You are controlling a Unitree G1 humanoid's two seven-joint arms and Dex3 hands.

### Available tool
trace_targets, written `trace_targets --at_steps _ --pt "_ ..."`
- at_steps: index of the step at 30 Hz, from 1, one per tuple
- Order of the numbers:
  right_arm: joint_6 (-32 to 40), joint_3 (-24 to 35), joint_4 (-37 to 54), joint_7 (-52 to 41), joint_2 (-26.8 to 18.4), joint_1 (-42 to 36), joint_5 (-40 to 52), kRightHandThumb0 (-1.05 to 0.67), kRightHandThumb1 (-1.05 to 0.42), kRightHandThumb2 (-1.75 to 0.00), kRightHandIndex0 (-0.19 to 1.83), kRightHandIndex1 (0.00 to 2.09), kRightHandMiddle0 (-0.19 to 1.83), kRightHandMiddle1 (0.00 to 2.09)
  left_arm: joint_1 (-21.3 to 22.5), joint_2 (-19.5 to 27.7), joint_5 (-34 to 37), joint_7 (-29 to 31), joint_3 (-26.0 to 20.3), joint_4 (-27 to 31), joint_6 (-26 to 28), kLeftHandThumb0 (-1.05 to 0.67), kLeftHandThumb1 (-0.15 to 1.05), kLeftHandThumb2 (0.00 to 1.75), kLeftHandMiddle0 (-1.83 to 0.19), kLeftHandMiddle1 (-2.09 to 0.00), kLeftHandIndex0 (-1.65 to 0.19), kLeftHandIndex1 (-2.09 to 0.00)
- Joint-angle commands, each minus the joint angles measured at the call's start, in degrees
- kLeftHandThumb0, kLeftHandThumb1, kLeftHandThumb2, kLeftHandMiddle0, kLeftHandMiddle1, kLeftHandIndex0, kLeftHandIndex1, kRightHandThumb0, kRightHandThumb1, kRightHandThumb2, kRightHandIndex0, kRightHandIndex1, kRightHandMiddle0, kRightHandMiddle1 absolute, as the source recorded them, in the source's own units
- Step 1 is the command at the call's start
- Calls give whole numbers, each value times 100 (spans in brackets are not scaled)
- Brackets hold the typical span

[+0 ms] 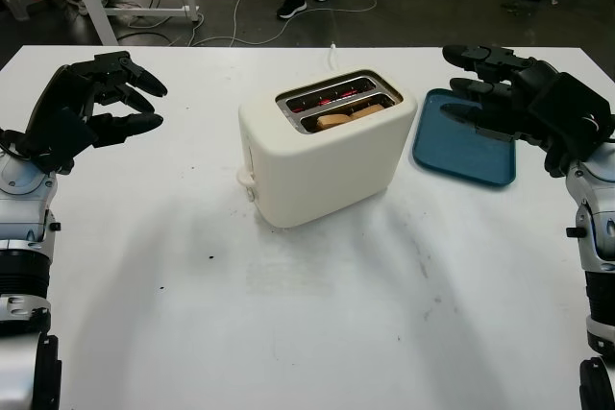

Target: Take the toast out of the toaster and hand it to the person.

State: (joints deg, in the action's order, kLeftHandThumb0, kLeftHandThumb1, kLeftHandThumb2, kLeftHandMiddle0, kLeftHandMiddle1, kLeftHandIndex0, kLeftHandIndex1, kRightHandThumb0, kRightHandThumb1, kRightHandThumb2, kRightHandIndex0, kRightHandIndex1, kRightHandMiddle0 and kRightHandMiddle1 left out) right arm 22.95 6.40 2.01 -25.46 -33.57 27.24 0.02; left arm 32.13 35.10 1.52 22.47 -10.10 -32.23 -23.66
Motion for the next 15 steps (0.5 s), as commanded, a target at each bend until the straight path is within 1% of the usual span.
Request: trace_targets --at_steps 1,5,12,15 --pt "-14 16 60 58 15 -11 19 -31 -92 -14 38 1 37 0 -58 21 33 6 -30 20 -99 -105 84 0 -52 -126 -61 -107" --pt "-77 52 -3 46 23 -28 56 -31 -92 -15 39 1 38 0 -65 28 41 13 -27 83 27 -105 84 0 -52 -127 -61 -108" --pt "-233 91 -97 51 33 -64 131 -32 -92 -15 38 1 37 0 -67 31 -28 -64 -18 88 -5 -105 84 0 -53 -126 -62 -106" --pt "-157 69 -52 93 38 -56 109 -32 -92 -14 39 1 38 1 -66 30 17 -30 -31 71 15 -105 83 0 -53 -126 -62 -106"
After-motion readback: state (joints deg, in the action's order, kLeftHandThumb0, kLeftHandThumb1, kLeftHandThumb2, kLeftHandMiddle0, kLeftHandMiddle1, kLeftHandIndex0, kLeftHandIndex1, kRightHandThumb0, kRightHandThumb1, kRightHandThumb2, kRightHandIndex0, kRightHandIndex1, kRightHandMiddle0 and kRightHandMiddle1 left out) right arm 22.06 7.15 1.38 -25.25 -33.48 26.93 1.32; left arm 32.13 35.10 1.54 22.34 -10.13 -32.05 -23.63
